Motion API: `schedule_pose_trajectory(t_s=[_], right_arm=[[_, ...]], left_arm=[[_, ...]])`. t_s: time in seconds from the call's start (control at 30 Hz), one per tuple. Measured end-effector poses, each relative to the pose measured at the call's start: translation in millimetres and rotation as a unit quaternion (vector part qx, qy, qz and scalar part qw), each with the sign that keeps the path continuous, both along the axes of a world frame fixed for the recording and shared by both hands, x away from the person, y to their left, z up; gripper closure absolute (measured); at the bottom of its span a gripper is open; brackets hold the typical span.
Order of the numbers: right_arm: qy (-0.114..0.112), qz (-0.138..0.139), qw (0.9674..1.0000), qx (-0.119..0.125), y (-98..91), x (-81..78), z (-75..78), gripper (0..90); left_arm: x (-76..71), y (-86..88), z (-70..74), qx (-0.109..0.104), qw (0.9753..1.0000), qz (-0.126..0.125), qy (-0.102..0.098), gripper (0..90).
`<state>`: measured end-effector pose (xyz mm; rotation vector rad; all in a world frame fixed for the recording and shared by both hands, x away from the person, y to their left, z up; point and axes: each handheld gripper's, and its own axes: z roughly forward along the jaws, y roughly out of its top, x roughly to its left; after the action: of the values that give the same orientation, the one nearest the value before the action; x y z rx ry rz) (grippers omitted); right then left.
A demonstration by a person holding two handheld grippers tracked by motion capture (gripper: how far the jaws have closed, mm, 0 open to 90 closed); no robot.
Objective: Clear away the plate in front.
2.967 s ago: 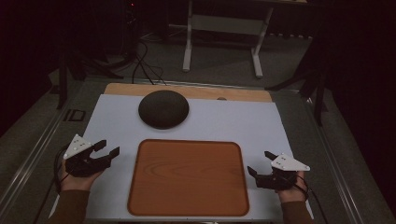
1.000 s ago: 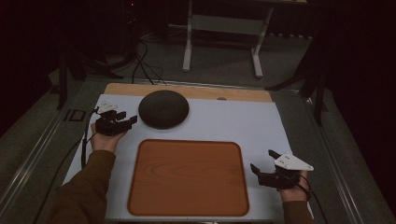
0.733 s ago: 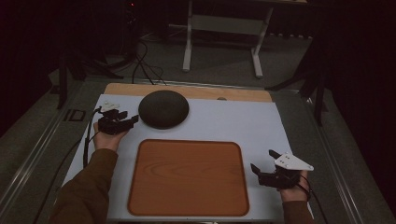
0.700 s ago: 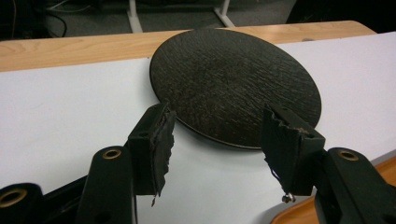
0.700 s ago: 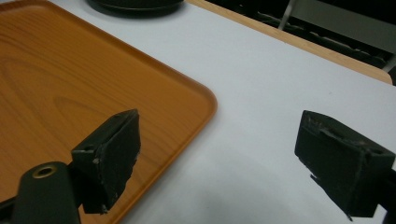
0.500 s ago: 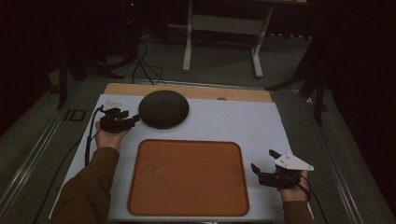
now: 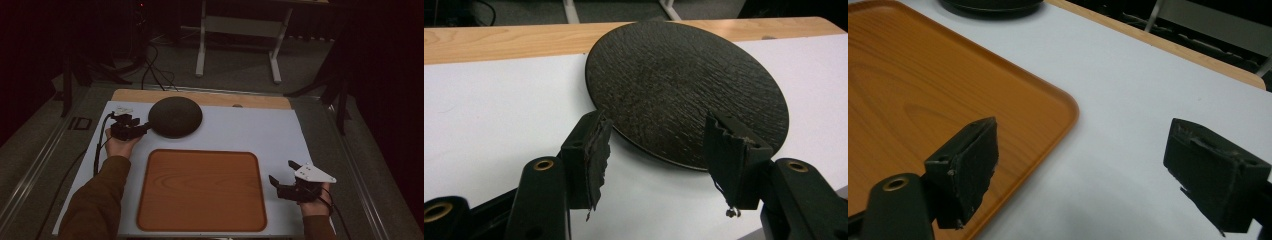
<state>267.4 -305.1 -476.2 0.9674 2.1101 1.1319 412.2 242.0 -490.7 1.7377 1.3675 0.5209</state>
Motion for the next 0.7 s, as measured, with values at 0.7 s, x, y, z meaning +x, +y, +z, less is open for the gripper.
schedule_pose_trajectory(t_s=[0.7], right_arm=[[0.001, -0.002, 1.0000, 0.002, -1.7, 0.5, -0.7, 14.0]], left_arm=[[18.1, -4.7, -14.7, -0.019, 0.9996, 0.011, 0.018, 44.6]])
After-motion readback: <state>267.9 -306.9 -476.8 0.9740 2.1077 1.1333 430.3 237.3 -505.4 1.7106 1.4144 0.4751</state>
